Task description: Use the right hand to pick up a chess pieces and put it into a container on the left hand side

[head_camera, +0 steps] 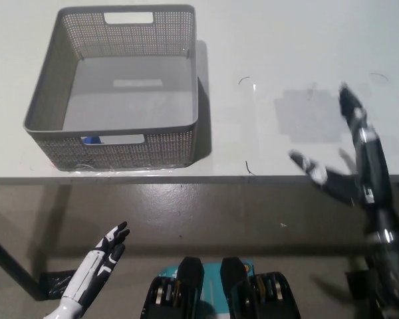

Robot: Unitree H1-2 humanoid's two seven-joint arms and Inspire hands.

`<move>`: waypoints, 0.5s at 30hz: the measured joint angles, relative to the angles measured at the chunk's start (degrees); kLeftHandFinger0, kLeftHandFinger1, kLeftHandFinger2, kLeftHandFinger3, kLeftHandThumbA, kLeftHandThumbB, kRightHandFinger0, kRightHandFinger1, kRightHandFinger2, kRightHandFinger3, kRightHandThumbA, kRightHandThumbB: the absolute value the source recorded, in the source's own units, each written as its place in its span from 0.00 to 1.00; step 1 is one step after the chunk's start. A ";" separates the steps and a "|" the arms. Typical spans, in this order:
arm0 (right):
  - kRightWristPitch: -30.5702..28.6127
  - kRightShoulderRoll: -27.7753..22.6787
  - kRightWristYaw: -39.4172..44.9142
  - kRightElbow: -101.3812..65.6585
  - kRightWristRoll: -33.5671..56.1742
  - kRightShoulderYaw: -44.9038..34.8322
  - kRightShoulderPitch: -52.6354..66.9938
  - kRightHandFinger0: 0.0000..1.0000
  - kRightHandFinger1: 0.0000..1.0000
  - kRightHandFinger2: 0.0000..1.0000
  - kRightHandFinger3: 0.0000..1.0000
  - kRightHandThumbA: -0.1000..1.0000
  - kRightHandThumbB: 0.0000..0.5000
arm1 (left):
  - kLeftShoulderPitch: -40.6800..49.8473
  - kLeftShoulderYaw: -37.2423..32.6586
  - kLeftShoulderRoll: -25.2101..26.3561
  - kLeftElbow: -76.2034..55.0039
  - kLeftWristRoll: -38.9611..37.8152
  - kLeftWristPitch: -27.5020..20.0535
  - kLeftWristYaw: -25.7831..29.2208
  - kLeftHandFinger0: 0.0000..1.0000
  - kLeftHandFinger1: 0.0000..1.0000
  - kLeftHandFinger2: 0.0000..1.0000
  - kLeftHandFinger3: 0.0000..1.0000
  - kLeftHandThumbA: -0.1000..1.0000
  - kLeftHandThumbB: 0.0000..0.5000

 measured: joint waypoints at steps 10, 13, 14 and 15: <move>-0.96 1.09 5.25 6.60 6.37 0.02 7.59 1.00 1.00 1.00 1.00 1.00 0.53 | -0.01 1.36 -0.04 1.41 -0.65 -0.69 0.02 1.00 1.00 1.00 1.00 1.00 0.81; -0.96 1.55 6.34 6.73 7.13 0.16 9.80 1.00 1.00 1.00 1.00 1.00 0.54 | -0.01 1.85 -0.05 1.46 -0.77 -0.77 0.05 1.00 1.00 1.00 1.00 1.00 0.80; -0.96 1.78 6.62 6.73 7.36 0.16 10.43 1.00 1.00 1.00 1.00 1.00 0.55 | -0.01 1.91 -0.06 1.47 -0.78 -0.78 0.06 1.00 1.00 1.00 1.00 1.00 0.79; -0.95 2.00 6.84 6.74 7.60 0.16 10.90 1.00 1.00 1.00 1.00 1.00 0.55 | -0.02 1.93 -0.08 1.47 -0.79 -0.79 0.06 1.00 1.00 1.00 1.00 1.00 0.79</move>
